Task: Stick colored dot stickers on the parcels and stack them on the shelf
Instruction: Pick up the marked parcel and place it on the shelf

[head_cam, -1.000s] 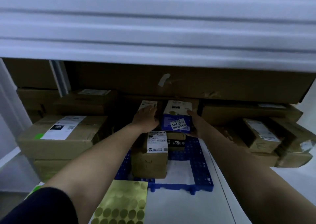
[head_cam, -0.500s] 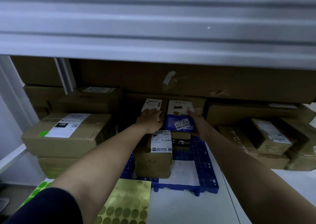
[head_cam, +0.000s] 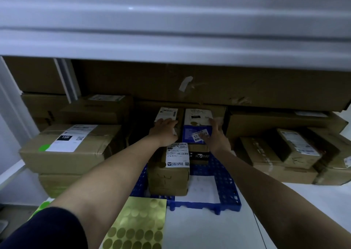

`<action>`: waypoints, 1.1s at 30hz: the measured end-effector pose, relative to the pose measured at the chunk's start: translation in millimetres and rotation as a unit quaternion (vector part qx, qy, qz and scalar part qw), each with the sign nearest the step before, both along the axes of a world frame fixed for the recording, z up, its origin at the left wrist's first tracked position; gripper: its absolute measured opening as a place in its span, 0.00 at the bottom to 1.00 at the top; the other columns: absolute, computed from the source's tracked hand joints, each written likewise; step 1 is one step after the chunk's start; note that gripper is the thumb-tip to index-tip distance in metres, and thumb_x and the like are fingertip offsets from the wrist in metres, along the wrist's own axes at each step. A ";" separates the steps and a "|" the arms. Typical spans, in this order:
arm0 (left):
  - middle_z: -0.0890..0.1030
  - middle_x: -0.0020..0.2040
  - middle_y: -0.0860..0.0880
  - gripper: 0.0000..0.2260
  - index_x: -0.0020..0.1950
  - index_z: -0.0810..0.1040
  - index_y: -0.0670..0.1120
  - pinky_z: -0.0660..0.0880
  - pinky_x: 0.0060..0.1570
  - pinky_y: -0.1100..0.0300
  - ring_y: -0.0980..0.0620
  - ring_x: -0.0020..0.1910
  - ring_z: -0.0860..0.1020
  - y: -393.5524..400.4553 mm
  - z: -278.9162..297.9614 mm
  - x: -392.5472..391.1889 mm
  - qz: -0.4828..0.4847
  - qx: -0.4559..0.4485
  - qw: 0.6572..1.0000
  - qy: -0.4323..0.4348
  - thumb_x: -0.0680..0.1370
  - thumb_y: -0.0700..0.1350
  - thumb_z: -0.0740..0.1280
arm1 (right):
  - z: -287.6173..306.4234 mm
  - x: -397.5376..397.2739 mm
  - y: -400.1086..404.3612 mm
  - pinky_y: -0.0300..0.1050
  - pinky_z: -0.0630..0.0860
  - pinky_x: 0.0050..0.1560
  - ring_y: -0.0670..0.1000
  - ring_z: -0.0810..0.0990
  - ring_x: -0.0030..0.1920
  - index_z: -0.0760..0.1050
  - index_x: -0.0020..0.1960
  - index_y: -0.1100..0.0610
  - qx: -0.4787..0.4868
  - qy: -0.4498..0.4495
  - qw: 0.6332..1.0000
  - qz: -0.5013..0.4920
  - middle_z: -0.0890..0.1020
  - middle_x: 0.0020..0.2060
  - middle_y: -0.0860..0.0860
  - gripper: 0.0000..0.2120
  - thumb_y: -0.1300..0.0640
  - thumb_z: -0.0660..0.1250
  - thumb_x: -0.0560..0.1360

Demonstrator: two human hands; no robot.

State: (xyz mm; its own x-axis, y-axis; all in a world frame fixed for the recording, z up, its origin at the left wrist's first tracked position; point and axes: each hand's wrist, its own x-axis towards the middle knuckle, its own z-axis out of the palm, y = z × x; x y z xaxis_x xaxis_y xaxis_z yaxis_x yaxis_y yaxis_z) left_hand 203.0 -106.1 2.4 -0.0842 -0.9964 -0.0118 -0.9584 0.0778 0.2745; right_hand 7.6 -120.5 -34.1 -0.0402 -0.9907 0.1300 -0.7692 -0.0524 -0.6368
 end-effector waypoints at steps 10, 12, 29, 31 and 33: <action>0.47 0.78 0.52 0.33 0.78 0.49 0.53 0.55 0.72 0.44 0.44 0.76 0.44 4.4 0.3 -1.9 0.004 0.003 1.000 -0.011 0.78 0.51 0.63 | -7.0 7.8 1.2 0.48 0.71 0.40 0.61 0.77 0.56 0.50 0.75 0.46 -0.030 0.129 0.991 -0.029 0.66 0.68 0.58 0.28 0.46 0.59 0.80; 0.47 0.78 0.52 0.33 0.78 0.49 0.53 0.55 0.71 0.43 0.44 0.76 0.44 5.6 0.2 -2.3 0.005 0.005 1.000 -0.015 0.78 0.51 0.63 | -7.5 5.7 -0.9 0.48 0.71 0.40 0.61 0.77 0.56 0.50 0.76 0.45 -0.022 0.120 0.992 -0.018 0.64 0.68 0.58 0.29 0.48 0.60 0.80; 0.60 0.75 0.46 0.28 0.75 0.58 0.49 0.58 0.71 0.47 0.46 0.74 0.58 11.6 9.3 -11.0 -0.012 -0.132 0.989 0.058 0.77 0.49 0.63 | 15.2 -13.8 6.5 0.56 0.76 0.56 0.60 0.72 0.64 0.47 0.77 0.50 -0.005 0.100 0.995 0.008 0.61 0.73 0.58 0.33 0.52 0.62 0.78; 0.68 0.70 0.47 0.21 0.71 0.66 0.48 0.66 0.66 0.50 0.48 0.68 0.67 19.5 16.3 -20.5 -0.029 -0.211 0.969 0.124 0.78 0.47 0.63 | 20.6 -21.4 11.5 0.54 0.78 0.52 0.57 0.75 0.59 0.59 0.72 0.54 -0.072 0.059 0.996 -0.016 0.69 0.67 0.56 0.25 0.52 0.62 0.78; 0.72 0.65 0.46 0.16 0.67 0.70 0.47 0.71 0.60 0.52 0.48 0.62 0.72 26.8 22.7 -33.6 -0.048 -0.258 0.953 0.148 0.79 0.46 0.63 | 26.8 -31.2 16.3 0.53 0.79 0.49 0.55 0.78 0.55 0.67 0.66 0.55 -0.104 0.010 0.993 -0.060 0.74 0.62 0.55 0.19 0.50 0.63 0.78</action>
State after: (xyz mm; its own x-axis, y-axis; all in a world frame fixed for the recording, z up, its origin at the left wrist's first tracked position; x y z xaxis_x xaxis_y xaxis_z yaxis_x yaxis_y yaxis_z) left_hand 169.4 -79.3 25.1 -0.0981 -0.8505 0.5168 -0.8264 0.3589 0.4338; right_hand -23.6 -104.1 -7.3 -0.1511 -0.9306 0.3334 -0.7902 -0.0889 -0.6064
